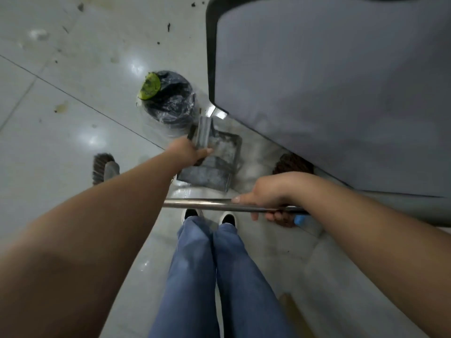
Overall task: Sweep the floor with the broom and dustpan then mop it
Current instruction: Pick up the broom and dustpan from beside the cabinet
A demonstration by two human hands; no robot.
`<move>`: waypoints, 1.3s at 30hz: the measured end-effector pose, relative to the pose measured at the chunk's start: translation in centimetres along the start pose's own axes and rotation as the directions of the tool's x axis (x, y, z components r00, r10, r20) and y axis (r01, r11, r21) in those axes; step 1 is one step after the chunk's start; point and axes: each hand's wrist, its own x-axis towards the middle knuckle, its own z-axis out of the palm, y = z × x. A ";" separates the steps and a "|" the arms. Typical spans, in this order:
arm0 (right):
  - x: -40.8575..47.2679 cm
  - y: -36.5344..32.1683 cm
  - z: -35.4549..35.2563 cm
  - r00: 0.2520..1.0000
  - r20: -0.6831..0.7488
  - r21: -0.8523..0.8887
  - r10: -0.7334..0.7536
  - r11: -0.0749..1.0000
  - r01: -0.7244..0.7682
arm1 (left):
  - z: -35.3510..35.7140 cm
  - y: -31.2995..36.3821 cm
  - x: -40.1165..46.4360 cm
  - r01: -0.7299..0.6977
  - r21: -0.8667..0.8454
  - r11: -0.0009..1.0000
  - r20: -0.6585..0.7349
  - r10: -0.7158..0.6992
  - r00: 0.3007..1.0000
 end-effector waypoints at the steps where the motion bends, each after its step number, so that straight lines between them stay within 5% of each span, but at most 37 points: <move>1: -0.7 0.3 0.2 1.000 -0.012 -0.025 0.000 1.000 -0.001 | 0.1 -0.8 -0.9 0.041 -0.069 0.997 -0.024 -0.042 0.999; 8: -4.0 -0.7 3.4 0.993 -0.103 -0.235 -0.052 0.972 0.027 | -1.3 -7.7 -7.9 0.306 -0.531 0.790 -0.104 -0.419 0.902; 12: -4.4 -2.5 6.3 0.991 -0.120 -0.313 -0.057 0.950 0.017 | -1.0 -12.9 -11.8 0.309 -0.802 0.511 0.006 -0.510 0.860; 15: -4.0 -4.4 8.9 0.989 -0.141 -0.363 -0.051 0.932 -0.004 | 0.3 -16.5 -14.0 0.249 -0.945 0.214 0.119 -0.486 0.866; 18: -3.0 -6.5 11.7 0.991 -0.130 -0.413 -0.020 0.910 -0.035 | 2.3 -19.7 -16.2 0.166 -0.979 -0.115 0.197 -0.363 0.911; 26: -1.8 -9.0 19.7 0.977 -0.212 -0.452 -0.002 0.887 -0.096 | 7.9 -27.0 -20.6 0.039 -0.844 -0.535 0.237 -0.308 0.921; 34: 0.3 -10.6 22.9 0.961 -0.272 -0.646 -0.043 0.748 -0.149 | 10.9 -27.3 -20.7 -0.003 -0.700 -0.714 0.242 -0.242 0.940; 39: 2.6 -11.2 22.9 0.955 -0.286 -0.705 -0.075 0.692 -0.156 | 11.5 -27.6 -18.3 -0.059 -0.685 -0.726 0.221 -0.285 0.933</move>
